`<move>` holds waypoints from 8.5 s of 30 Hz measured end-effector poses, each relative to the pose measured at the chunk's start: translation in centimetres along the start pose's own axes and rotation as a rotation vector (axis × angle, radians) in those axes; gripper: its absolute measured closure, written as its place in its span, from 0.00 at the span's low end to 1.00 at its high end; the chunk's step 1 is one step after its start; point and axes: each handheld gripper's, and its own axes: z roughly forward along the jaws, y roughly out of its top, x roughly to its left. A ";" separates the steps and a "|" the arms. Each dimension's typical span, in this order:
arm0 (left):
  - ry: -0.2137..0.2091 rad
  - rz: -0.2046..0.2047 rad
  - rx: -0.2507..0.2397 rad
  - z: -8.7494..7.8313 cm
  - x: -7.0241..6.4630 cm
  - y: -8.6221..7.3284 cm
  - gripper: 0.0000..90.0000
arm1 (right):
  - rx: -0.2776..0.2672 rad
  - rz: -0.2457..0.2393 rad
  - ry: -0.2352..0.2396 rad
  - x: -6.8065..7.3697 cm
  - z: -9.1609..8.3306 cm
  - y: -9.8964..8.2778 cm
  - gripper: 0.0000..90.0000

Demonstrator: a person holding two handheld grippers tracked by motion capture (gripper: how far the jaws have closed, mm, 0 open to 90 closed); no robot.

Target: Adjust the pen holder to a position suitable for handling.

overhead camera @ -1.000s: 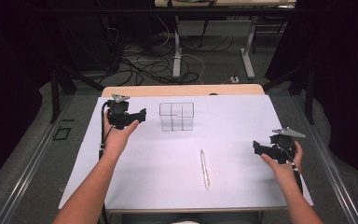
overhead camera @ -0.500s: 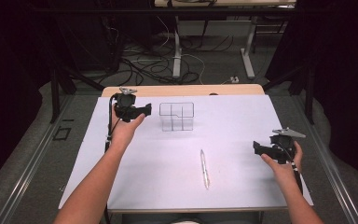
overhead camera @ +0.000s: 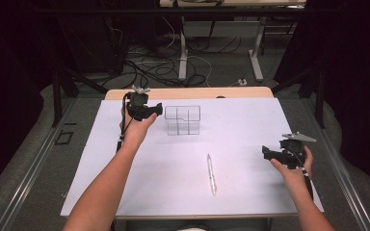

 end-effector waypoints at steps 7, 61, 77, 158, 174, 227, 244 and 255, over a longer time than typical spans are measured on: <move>-0.009 -0.005 -0.007 1.1 -0.7 0.3 0.36 | 0.005 0.003 0.006 0.0 0.1 0.0 0.13; -0.031 0.006 0.112 6.6 -2.2 -1.2 0.63 | 0.030 0.007 0.012 0.0 0.8 -0.3 0.16; -0.062 -0.006 0.148 7.2 -2.5 -1.6 0.76 | 0.033 0.004 0.012 -0.1 0.8 -0.4 0.16; -0.099 -0.178 0.249 3.1 -5.5 -2.8 0.89 | 0.032 0.007 0.024 0.1 0.7 -0.4 0.16; -0.145 -0.140 0.249 2.4 -5.5 -3.7 0.79 | 0.008 -0.033 0.053 1.2 0.4 0.0 0.18; -0.138 -0.016 0.062 -1.6 0.7 -6.5 0.31 | 0.114 -0.268 0.445 17.2 7.2 2.8 1.00; -0.130 -0.083 0.005 -2.4 2.8 -8.2 0.15 | 0.115 -0.260 0.428 17.8 8.3 2.8 1.00; -0.116 -0.107 -0.012 -2.7 3.5 -8.5 0.15 | 0.120 -0.222 0.415 17.4 8.9 3.2 0.99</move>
